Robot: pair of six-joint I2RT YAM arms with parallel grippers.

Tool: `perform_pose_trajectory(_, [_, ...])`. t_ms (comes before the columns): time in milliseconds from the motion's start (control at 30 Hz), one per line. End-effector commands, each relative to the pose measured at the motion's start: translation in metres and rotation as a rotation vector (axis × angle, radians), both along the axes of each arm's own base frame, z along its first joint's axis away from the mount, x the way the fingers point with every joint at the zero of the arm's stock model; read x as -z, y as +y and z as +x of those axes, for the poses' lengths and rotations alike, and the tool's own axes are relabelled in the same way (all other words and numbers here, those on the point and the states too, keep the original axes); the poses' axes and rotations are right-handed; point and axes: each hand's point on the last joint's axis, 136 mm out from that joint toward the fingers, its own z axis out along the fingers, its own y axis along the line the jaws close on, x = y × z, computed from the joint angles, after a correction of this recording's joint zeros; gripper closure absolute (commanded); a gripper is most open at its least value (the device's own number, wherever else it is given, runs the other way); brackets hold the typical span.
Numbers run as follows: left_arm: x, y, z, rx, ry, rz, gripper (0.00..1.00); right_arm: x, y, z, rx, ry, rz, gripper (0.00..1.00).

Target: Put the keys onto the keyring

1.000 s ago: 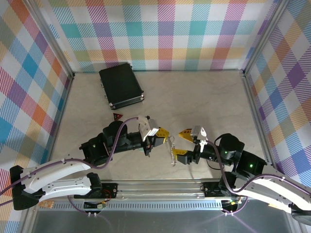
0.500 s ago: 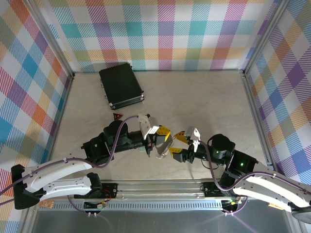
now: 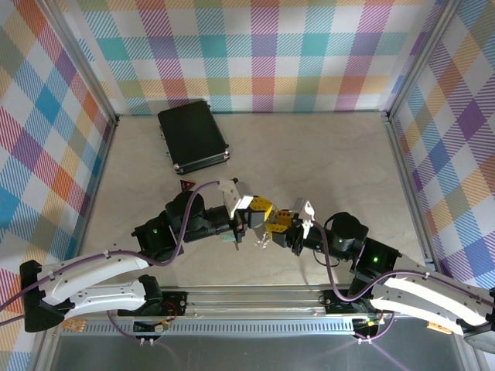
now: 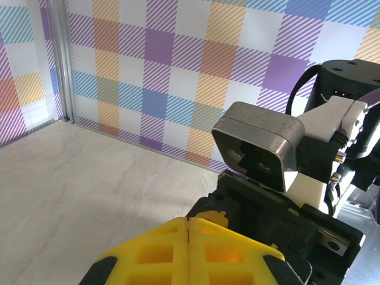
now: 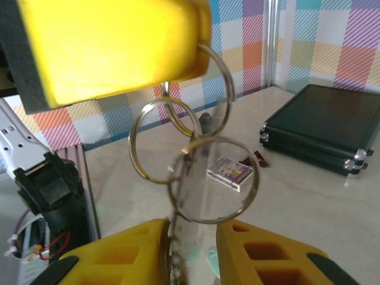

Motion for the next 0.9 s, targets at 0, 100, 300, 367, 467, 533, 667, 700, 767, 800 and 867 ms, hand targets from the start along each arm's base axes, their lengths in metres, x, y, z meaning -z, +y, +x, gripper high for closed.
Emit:
perform_pose_trajectory(0, [-0.017,-0.001,-0.001,-0.005,-0.021,-0.066,1.0,-0.013,-0.003,0.006,0.039,-0.03,0.04,0.82])
perform_pose_trajectory(100, [-0.016,-0.002,0.0,-0.008,-0.019,-0.062,1.0,-0.015,-0.005,0.008,0.056,-0.04,0.043,0.9])
perform_pose_trajectory(300, [-0.011,-0.002,0.003,-0.022,-0.014,-0.048,1.0,-0.017,-0.007,0.009,0.067,-0.057,0.044,1.0])
perform_pose_trajectory(367, [-0.009,-0.002,0.006,-0.035,-0.017,-0.037,1.0,-0.019,-0.007,0.009,0.068,-0.065,0.046,1.0])
perform_pose_trajectory(467, [-0.002,-0.003,0.01,-0.058,-0.019,-0.015,1.0,-0.019,-0.006,0.007,0.062,-0.077,0.04,1.0])
perform_pose_trajectory(533, [0.001,-0.003,0.013,-0.077,-0.024,-0.004,1.0,-0.02,-0.006,0.006,0.063,-0.089,0.038,1.0])
perform_pose_trajectory(667, [0.004,-0.004,0.016,-0.102,-0.034,-0.009,1.0,-0.019,-0.003,0.005,0.067,-0.104,0.025,1.0])
perform_pose_trajectory(700, [0.003,-0.005,0.017,-0.11,-0.036,-0.016,1.0,-0.019,-0.002,0.006,0.071,-0.105,0.017,1.0])
perform_pose_trajectory(767, [0.004,-0.005,0.021,-0.128,-0.037,-0.02,1.0,-0.018,0.0,0.006,0.076,-0.108,0.009,1.0])
perform_pose_trajectory(800, [0.004,-0.005,0.022,-0.132,-0.037,-0.026,1.0,-0.019,0.0,0.006,0.076,-0.113,0.012,1.0])
perform_pose_trajectory(867, [0.003,-0.007,0.022,-0.127,-0.034,-0.04,1.0,-0.02,0.001,0.005,0.076,-0.116,0.015,1.0])
